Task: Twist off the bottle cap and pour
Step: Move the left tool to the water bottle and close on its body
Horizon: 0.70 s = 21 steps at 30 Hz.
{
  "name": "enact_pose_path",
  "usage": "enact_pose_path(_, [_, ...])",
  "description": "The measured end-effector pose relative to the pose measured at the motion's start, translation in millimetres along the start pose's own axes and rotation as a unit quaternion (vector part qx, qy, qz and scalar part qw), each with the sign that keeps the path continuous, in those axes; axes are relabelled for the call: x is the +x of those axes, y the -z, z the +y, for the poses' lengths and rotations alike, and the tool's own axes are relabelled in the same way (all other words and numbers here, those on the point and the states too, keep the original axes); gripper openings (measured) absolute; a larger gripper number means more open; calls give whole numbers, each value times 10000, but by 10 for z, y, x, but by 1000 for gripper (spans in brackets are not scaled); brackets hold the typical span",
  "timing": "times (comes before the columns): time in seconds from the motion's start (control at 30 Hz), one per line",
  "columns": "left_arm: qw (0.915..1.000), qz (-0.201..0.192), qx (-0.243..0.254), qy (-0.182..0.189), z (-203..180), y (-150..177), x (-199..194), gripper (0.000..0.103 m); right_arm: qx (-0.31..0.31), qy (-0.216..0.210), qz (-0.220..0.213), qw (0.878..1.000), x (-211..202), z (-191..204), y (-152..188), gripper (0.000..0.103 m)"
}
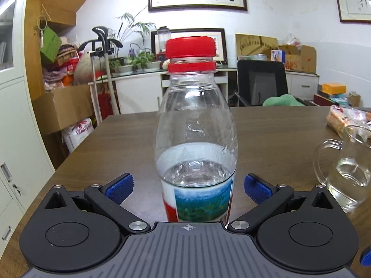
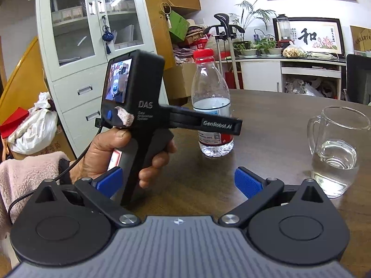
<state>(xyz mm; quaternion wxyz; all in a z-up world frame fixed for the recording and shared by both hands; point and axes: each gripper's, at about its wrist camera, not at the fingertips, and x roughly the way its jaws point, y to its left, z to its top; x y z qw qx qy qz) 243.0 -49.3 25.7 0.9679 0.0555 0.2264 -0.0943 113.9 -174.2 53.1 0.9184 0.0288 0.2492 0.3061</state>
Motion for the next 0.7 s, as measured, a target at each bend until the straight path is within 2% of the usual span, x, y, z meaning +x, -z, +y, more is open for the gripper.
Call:
enact_pose_path(0.17, [9998, -11, -203, -39, 20, -2, 85, 93, -16, 13, 26, 10000, 11, 11, 12, 102])
enact_pose_path(0.2, [9997, -11, -242, -43, 24, -3, 101, 82, -28, 34, 31, 10000, 15, 13, 14, 102])
enact_pose_path(0.23, [9996, 8, -274, -23, 28, -3, 109, 76, -34, 61, 41, 10000, 26, 12, 14, 102])
enact_pose_path(0.57, [9988, 128, -470, 29, 129, -37, 73, 79, 81, 139, 76, 9998, 63, -40, 28, 102])
enact_pose_path(0.6, [9988, 131, -469, 33, 133, -37, 65, 77, 104, 158, 71, 9998, 64, -51, 27, 102])
enact_pose_path(0.7, [9988, 139, -467, 43, 145, -36, 44, 63, 194, 216, 54, 9996, 66, -91, 22, 102])
